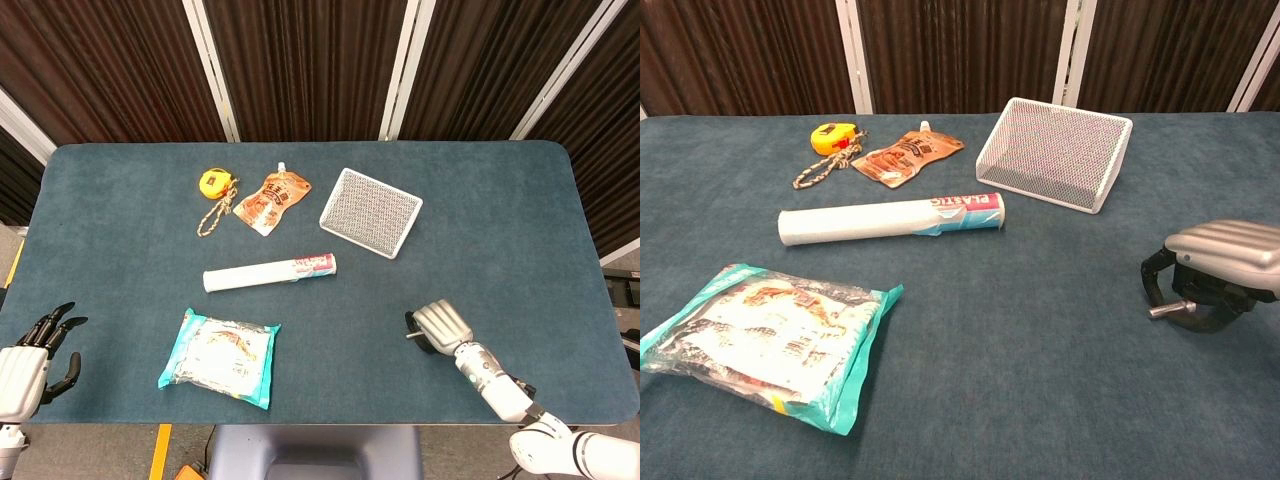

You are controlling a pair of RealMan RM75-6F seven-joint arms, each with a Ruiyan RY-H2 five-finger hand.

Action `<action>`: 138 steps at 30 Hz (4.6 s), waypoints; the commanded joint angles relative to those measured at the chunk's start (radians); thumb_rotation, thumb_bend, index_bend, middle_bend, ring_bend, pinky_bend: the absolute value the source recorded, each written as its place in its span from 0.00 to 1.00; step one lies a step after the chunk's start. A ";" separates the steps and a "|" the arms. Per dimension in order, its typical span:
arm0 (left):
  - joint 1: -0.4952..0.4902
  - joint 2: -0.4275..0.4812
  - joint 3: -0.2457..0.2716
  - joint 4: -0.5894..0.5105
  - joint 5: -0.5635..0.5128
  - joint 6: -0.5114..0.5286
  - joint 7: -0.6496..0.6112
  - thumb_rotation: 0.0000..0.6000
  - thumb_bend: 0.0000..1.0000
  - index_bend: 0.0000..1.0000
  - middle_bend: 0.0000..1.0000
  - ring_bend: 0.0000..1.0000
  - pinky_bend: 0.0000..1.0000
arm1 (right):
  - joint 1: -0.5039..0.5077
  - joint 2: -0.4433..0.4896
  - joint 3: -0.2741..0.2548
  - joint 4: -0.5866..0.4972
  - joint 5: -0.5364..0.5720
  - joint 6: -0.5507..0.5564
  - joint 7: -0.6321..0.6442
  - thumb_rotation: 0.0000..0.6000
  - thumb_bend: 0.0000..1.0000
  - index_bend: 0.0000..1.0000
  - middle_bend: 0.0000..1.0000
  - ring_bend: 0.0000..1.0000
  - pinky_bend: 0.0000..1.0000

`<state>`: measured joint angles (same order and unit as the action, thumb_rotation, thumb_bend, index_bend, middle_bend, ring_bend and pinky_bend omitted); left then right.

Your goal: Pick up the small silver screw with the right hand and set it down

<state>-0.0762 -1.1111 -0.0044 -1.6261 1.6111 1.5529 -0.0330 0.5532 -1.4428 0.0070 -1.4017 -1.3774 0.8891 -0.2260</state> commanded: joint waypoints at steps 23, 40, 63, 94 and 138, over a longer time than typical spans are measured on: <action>-0.001 -0.002 0.001 -0.001 0.002 -0.003 0.007 1.00 0.56 0.24 0.09 0.17 0.41 | -0.018 0.021 -0.012 0.018 -0.083 0.051 0.327 1.00 0.53 0.67 1.00 0.88 0.78; -0.002 -0.003 0.002 0.000 -0.001 -0.009 0.011 1.00 0.56 0.24 0.09 0.17 0.41 | 0.016 0.075 -0.013 -0.001 -0.065 -0.063 0.563 1.00 0.53 0.62 1.00 0.88 0.78; -0.004 -0.005 0.003 0.001 -0.002 -0.015 0.016 1.00 0.56 0.24 0.09 0.17 0.41 | 0.020 0.093 -0.015 -0.006 -0.068 -0.063 0.583 1.00 0.53 0.60 1.00 0.88 0.78; -0.004 -0.005 0.002 0.000 -0.001 -0.011 0.018 1.00 0.56 0.25 0.09 0.17 0.41 | -0.039 0.030 -0.064 0.083 -0.198 0.127 0.355 1.00 0.53 0.60 1.00 0.88 0.78; 0.000 -0.006 0.001 -0.003 0.002 -0.002 0.027 1.00 0.56 0.30 0.09 0.18 0.41 | -0.320 0.108 -0.029 -0.097 -0.116 0.567 -0.139 1.00 0.08 0.33 0.36 0.32 0.48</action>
<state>-0.0767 -1.1169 -0.0037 -1.6290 1.6132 1.5509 -0.0060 0.2859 -1.3398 -0.0280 -1.4798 -1.5042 1.3946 -0.3514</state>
